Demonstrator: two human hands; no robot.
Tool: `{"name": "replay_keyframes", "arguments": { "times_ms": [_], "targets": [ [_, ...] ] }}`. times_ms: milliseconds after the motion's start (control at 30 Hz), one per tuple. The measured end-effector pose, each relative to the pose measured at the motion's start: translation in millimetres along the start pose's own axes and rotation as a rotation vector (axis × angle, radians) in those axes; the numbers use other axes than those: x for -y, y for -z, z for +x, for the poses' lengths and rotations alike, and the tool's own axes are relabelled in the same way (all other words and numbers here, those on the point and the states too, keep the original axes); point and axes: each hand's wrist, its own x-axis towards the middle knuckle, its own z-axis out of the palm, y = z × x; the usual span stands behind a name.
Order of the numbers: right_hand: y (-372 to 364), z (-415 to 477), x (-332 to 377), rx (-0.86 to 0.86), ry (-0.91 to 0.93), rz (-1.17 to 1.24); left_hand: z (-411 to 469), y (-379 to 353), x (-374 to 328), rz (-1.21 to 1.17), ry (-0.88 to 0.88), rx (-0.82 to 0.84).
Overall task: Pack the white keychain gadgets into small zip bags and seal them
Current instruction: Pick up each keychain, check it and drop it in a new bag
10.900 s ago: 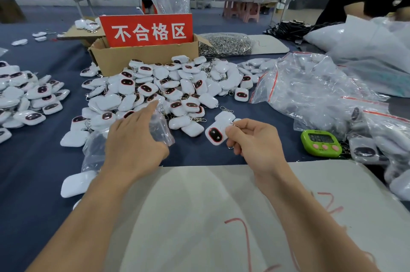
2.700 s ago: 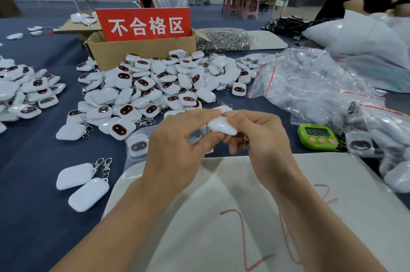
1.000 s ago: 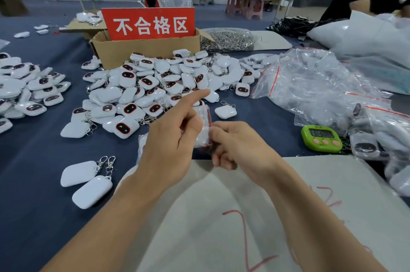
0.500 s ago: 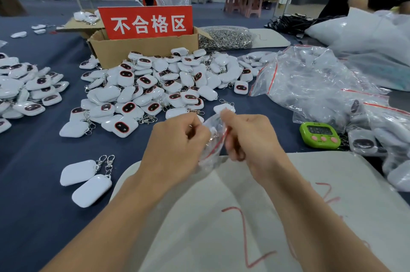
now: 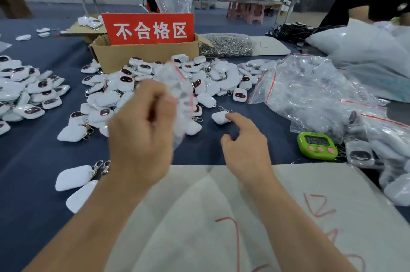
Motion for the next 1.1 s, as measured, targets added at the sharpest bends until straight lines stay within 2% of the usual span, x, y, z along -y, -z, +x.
{"name": "replay_keyframes", "arguments": {
  "times_ms": [67,133,233,300,400,533,633,733,833,967,1100],
  "targets": [
    [-3.8,6.4,-2.4,0.127,0.123,-0.115,-16.8,-18.0,-4.1,0.101,-0.05,0.276],
    [-6.0,17.8,-4.1,0.245,0.181,-0.293,-32.3,-36.3,-3.1,0.244,0.021,0.512],
    [-7.1,33.1,-7.2,0.32,0.244,-0.506,-45.2,-49.9,7.1,0.322,0.104,0.648],
    [-7.2,36.4,-11.1,0.293,0.298,-0.501,-44.7,-50.2,10.0,0.314,0.078,0.656],
    [-3.4,35.6,-12.9,0.163,0.233,-0.345,-38.5,-44.2,16.6,0.366,0.086,0.616],
    [7.2,31.3,-12.2,0.134,0.186,-0.437,-28.2,-35.4,37.0,0.412,0.184,0.576],
    [15.1,24.4,-7.7,0.045,0.067,-0.212,-27.1,-35.3,36.8,0.419,0.152,0.497],
    [21.0,19.9,0.5,-0.018,-0.039,0.085,-31.5,-39.1,21.3,0.27,0.092,0.417],
    [24.4,11.8,11.0,0.009,-0.067,0.319,-38.5,-42.4,8.5,0.151,0.11,0.461],
    [23.1,-5.8,14.3,0.053,-0.086,0.413,-40.9,-42.2,6.3,0.098,0.187,0.468],
    [22.5,-18.2,19.1,0.175,-0.16,0.571,-36.0,-39.1,2.5,-0.098,0.297,0.438]
  ]
}}
